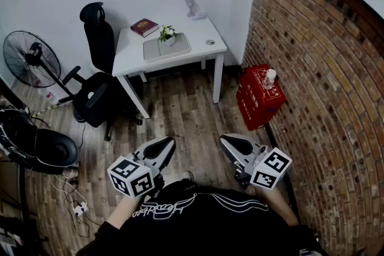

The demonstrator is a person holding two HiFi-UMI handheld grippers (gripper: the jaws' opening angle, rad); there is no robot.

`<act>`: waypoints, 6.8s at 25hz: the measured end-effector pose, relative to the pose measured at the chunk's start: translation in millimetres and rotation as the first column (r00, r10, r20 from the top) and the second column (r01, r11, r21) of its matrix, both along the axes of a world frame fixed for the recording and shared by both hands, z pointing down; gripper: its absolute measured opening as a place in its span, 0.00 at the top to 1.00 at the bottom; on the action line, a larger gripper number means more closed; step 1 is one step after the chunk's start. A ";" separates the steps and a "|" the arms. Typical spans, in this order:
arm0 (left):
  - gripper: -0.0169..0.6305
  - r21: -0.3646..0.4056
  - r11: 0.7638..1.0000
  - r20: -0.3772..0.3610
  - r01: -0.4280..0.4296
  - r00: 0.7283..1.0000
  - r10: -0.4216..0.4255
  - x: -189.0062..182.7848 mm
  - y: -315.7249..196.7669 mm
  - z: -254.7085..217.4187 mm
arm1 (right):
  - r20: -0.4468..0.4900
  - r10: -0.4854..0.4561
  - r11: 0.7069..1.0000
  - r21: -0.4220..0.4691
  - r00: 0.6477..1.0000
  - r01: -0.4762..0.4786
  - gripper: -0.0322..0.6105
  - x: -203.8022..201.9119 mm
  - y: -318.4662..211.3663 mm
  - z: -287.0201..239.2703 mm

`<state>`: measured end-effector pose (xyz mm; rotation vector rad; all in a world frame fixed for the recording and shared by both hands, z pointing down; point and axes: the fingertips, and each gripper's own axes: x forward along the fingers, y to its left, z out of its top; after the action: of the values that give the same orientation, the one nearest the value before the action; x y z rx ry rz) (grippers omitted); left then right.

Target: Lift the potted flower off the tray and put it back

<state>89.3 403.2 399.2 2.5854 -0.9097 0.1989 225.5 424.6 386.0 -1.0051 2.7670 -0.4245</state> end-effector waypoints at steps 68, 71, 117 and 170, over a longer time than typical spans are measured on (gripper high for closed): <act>0.89 -0.212 0.971 -0.081 0.113 0.988 -0.133 -198.8 -575.8 64.7 | -0.418 0.125 0.951 -0.207 0.900 -0.228 0.21 -139.5 -644.5 152.2; 0.89 -0.209 0.968 -0.073 0.136 0.985 -0.154 -202.5 -604.1 63.0 | -0.439 0.108 0.947 -0.228 0.892 -0.226 0.21 -137.0 -675.1 167.6; 0.89 -0.194 0.960 -0.026 0.201 0.977 -0.209 -255.1 -681.3 54.9 | -0.588 0.036 0.924 -0.287 0.808 -0.251 0.43 -158.5 -753.8 230.9; 0.89 -0.225 0.974 -0.055 -0.033 0.998 0.021 -232.7 -563.6 71.4 | -0.470 0.212 0.935 -0.159 0.857 -0.318 0.43 -191.6 -557.1 122.0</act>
<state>-143.4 -160.4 470.6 2.3818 -0.7845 0.2272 34.0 -132.5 508.0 -1.7183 2.9378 -0.5412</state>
